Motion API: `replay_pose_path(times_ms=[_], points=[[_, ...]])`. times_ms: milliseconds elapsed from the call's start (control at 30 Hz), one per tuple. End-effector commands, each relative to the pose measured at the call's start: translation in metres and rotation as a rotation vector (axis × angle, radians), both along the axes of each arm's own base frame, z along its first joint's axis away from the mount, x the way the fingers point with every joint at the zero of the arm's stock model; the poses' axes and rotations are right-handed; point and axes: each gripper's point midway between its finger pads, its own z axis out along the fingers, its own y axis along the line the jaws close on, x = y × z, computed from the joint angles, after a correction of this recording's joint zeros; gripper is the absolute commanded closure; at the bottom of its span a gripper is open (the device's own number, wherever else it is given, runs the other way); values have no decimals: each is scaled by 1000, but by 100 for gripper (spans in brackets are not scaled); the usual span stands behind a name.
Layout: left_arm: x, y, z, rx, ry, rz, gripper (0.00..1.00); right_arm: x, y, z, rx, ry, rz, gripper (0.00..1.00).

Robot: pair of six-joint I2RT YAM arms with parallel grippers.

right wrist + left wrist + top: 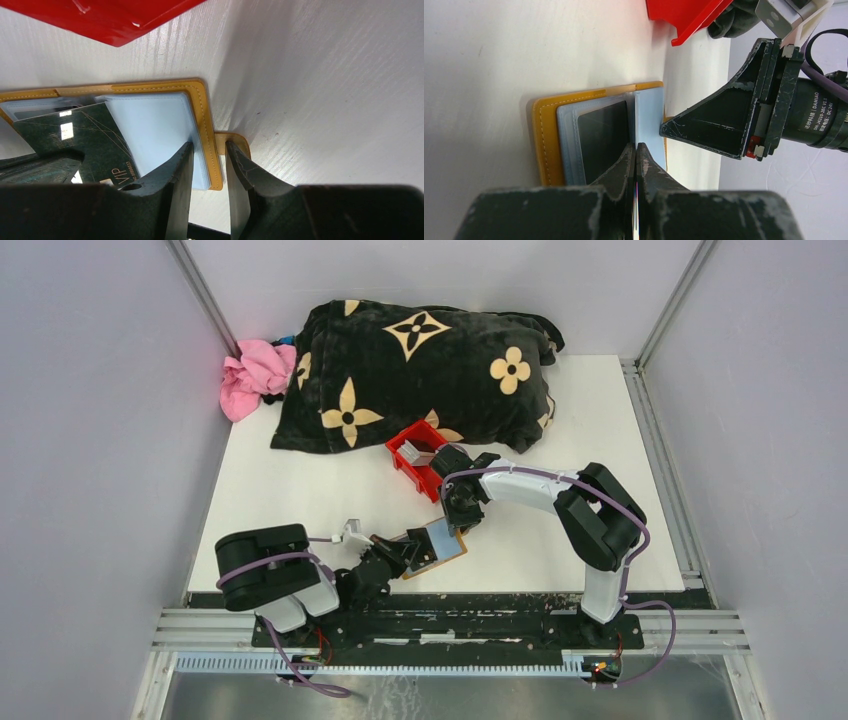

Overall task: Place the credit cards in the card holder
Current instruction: Insert the credit card into the card holder.

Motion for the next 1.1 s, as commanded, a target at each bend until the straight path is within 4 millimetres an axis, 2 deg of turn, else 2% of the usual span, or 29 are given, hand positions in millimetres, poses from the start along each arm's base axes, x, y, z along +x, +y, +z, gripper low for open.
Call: replay_pose_path(times_ms=[0, 1067], points=[[5, -6, 8, -5, -35, -7, 97, -10, -15, -26, -79, 45, 8, 64], [14, -1, -14, 59, 47, 95, 97, -11, -18, -29, -85, 59, 4, 64]])
